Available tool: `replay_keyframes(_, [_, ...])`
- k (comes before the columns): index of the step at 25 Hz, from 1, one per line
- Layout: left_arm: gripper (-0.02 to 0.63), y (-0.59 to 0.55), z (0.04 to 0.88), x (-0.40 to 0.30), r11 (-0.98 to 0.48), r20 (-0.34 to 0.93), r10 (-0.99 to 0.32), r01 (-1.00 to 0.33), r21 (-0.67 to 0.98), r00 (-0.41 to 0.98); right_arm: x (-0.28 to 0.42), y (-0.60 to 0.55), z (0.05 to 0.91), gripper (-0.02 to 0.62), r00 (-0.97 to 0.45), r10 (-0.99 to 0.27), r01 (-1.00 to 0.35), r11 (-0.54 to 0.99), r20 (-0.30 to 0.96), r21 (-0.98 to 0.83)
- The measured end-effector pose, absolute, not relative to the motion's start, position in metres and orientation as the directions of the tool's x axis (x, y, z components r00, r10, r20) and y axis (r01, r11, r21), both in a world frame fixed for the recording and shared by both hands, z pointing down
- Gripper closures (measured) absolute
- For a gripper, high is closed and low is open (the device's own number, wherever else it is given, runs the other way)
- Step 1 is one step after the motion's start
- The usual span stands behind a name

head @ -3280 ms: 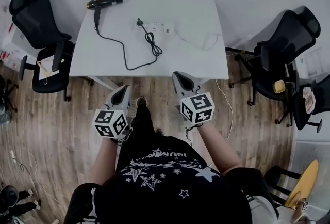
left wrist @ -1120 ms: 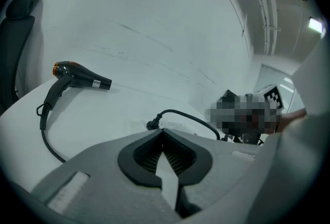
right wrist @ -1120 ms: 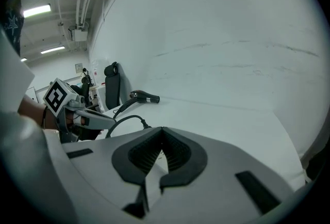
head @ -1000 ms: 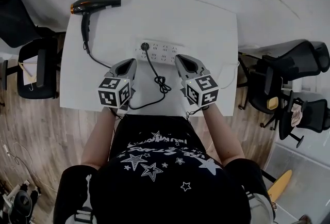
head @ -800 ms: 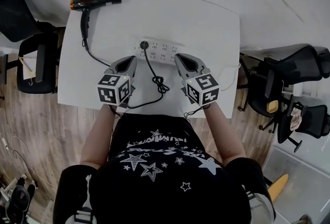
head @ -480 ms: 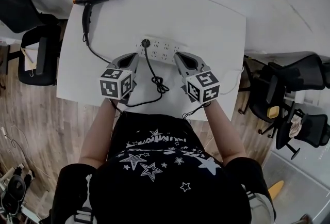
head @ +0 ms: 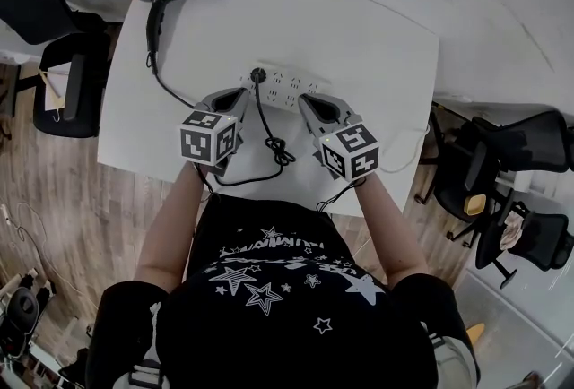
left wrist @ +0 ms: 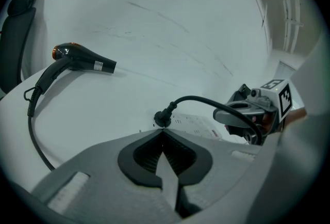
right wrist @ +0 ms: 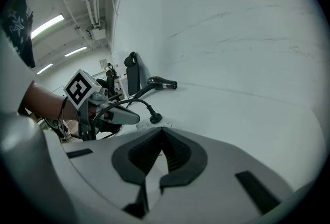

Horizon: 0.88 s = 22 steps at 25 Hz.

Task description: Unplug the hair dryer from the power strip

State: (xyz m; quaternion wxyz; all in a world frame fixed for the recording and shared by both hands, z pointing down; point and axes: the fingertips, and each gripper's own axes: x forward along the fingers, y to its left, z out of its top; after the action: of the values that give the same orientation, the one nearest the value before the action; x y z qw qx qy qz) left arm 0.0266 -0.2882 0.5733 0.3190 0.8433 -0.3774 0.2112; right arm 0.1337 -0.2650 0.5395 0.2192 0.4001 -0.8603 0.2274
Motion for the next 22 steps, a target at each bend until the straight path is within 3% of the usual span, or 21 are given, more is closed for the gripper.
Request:
replay_keyframes(12, [0.598, -0.294, 0.581, 0.029, -0.500, 0.591, -0.494, -0.764, 0.407, 0.638, 0.122, -0.286, 0.541, 0.586, -0.611, -0.558, -0.757, 0.621, 0.562, -0.205])
replay_keyframes(19, [0.598, -0.295, 0.580, 0.030, -0.492, 0.601, -0.493, -0.771, 0.404, 0.629, 0.097, -0.303, 0.549, 0.584, -0.644, -0.472, -0.674, 0.722, 0.602, -0.154])
replay_keyframes(22, [0.598, -0.294, 0.580, 0.031, -0.498, 0.604, -0.479, -0.763, 0.411, 0.637, 0.083, -0.309, 0.550, 0.524, -0.649, -0.463, -0.637, 0.765, 0.604, -0.099])
